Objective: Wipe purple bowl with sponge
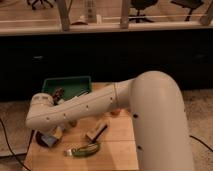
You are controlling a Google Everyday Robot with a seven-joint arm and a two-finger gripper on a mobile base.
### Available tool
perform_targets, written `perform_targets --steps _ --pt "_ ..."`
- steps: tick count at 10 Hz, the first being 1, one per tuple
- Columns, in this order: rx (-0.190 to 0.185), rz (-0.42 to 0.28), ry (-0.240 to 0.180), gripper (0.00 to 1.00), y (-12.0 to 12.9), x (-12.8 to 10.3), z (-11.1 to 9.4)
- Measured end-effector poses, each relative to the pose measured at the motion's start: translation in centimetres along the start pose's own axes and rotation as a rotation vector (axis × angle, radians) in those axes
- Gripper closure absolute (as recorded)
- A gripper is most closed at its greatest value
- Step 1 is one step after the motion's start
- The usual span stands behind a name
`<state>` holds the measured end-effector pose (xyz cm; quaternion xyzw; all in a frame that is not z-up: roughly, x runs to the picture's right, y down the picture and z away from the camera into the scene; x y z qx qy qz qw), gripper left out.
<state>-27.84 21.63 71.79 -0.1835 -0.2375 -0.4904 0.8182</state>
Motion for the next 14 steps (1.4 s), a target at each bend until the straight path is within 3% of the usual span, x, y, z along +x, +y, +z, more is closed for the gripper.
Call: perform_targets --steps 6,11,14 --pt "0.015 -0.035 -0.013 1.0 -0.6 -0.5 0.2" --pt "0.026 -0.011 -0.015 1.0 -0.9 3.0 0.1" --pt "0.039 -0.031 -0.021 1.0 -2.8 4.8 0.0"
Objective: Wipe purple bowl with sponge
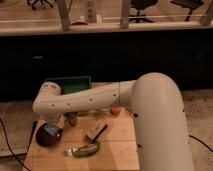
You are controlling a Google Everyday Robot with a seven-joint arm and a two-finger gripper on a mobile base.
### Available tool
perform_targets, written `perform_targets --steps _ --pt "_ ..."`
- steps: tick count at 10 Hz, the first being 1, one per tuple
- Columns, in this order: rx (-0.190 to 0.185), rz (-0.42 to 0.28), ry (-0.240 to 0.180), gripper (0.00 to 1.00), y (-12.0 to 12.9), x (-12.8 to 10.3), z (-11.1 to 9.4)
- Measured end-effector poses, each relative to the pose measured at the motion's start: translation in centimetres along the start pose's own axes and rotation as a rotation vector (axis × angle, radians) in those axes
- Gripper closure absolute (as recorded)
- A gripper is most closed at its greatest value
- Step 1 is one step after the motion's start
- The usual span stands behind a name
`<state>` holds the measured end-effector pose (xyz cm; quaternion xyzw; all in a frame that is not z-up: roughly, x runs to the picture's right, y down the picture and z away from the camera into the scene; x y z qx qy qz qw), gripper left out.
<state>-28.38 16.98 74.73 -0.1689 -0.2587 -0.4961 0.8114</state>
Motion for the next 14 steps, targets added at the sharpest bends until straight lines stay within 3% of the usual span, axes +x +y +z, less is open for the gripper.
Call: perform_targets --steps 4,6,8,11,14 --pt "-0.012 -0.125 -0.068 1.0 -5.0 -2.2 2.2" --pt "-0.023 -0.178 -0.116 1.0 -5.5 -3.9 3.0" --pt "-0.028 -0.204 -0.157 1.0 -3.9 -6.3 2.8" --pt "-0.042 -0.199 -0.184 1.0 0.3 -8.5 1.0" --pt "-0.065 -0.157 -0.157 1.0 2.8 -7.4 -0.2"
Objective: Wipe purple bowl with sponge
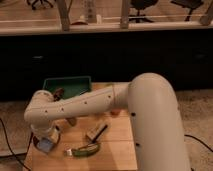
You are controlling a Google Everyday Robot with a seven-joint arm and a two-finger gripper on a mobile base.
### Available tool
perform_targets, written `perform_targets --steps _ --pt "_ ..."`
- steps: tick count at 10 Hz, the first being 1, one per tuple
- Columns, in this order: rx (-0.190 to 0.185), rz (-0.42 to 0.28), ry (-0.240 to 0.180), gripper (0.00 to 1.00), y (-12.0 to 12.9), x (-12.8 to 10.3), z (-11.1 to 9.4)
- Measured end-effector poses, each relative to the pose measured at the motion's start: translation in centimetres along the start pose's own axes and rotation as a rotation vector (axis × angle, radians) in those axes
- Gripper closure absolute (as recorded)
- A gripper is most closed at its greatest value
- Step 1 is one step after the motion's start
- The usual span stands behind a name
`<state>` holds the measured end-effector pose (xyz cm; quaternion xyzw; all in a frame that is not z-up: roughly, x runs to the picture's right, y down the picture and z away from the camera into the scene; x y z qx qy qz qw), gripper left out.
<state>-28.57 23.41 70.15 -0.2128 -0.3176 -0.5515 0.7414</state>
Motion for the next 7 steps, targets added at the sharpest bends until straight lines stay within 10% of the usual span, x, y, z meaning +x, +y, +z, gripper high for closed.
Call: perform_targets --steps 7 --pt "0.009 -0.041 0.067 1.0 -4.5 4.6 -0.2"
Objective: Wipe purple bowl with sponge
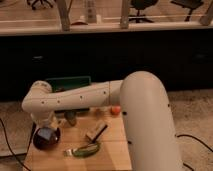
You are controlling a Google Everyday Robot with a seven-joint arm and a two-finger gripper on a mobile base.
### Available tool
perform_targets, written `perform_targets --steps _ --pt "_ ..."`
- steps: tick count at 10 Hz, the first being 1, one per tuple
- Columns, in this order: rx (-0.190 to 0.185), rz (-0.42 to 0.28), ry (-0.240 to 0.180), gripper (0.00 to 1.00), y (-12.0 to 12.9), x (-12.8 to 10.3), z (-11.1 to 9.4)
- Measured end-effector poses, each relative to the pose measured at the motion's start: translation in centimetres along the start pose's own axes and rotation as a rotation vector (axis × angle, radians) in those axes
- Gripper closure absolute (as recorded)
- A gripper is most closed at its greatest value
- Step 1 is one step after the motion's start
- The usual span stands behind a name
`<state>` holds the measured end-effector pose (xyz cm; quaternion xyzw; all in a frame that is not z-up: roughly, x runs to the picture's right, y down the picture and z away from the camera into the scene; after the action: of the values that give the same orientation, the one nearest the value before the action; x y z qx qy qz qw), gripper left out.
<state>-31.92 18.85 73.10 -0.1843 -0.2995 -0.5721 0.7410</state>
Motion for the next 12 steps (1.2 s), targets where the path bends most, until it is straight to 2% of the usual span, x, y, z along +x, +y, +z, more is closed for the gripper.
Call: perform_targets --steps 2,3,5,7,8,10,12 --pt "0.006 -0.083 -0.027 1.0 -2.4 -0.9 0.7" --pt "0.007 -0.13 -0.049 1.0 -3.3 -2.1 1.0" --pt "-0.002 -0.164 -0.08 1.0 -2.8 -4.0 1.0" --pt "-0.009 -0.163 -0.103 1.0 -0.5 -5.9 0.5" --pt "-0.012 -0.155 -0.106 1.0 0.6 -6.1 0.2" --pt "-0.03 -0.114 -0.098 1.0 3.2 -5.9 -0.5" --pt "-0.044 -0.083 -0.074 1.0 3.9 -5.0 -1.0"
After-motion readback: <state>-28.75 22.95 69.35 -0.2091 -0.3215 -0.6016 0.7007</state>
